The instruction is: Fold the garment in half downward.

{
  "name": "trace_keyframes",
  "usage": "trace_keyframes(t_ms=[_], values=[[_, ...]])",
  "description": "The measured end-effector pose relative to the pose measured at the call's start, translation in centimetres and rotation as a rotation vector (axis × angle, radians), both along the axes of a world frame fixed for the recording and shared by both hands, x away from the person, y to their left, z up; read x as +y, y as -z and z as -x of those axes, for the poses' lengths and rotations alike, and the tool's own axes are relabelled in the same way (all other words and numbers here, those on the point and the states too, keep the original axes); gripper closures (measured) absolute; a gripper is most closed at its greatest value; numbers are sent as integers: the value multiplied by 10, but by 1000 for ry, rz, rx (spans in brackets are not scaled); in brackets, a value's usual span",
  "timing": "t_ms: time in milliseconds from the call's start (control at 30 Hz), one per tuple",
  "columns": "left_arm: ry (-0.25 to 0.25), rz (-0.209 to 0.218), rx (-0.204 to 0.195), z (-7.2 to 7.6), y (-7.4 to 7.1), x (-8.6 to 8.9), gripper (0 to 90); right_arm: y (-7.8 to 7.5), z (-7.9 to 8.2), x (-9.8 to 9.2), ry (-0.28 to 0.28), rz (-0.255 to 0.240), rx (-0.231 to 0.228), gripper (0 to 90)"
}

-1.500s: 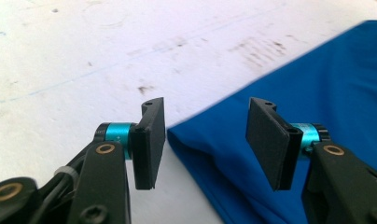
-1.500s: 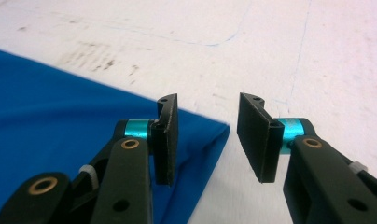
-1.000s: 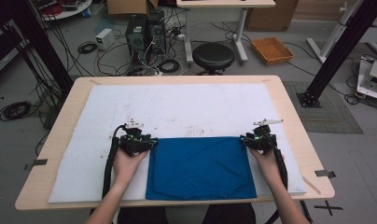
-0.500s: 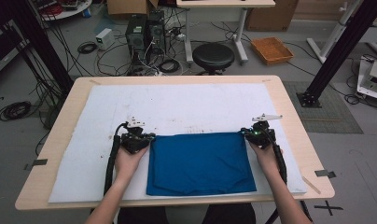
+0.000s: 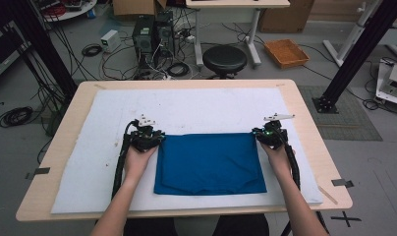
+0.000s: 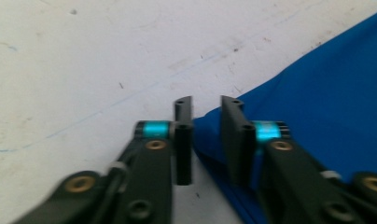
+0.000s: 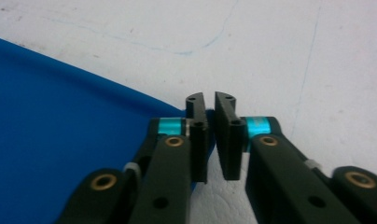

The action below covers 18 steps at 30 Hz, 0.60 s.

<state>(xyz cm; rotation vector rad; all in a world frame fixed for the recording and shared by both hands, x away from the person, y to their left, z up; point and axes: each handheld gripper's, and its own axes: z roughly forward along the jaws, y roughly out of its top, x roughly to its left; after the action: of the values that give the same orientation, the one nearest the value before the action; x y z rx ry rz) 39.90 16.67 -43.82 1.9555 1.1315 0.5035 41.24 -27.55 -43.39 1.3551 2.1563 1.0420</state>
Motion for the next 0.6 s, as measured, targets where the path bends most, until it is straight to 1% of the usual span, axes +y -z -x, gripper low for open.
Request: trace_keyframes(t_ms=[67,100,167,300,367,400,467,533,600], values=[[-2,12,-10,3,-5,3,583,-3,3,0,-14,-4,-13,693],[-6,15,-18,5,-7,4,537,-5,6,0,-17,-6,-13,646],[-2,2,-38,12,-13,5,468,-9,12,0,-14,-6,-23,544],[34,-9,-110,33,-23,9,440,-19,29,-5,-22,-49,-58,482],[56,-7,-143,40,-25,14,440,-23,37,-8,-33,-67,-75,478],[59,12,-153,43,-25,17,440,-24,41,-10,-37,-76,-84,470],[69,80,-158,46,-24,24,440,-26,48,-13,-35,-88,-96,440],[90,134,-171,48,-22,30,440,-27,52,-15,-36,-100,-100,417],[121,164,-194,51,-20,34,441,-28,55,-18,-35,-115,-101,396]])
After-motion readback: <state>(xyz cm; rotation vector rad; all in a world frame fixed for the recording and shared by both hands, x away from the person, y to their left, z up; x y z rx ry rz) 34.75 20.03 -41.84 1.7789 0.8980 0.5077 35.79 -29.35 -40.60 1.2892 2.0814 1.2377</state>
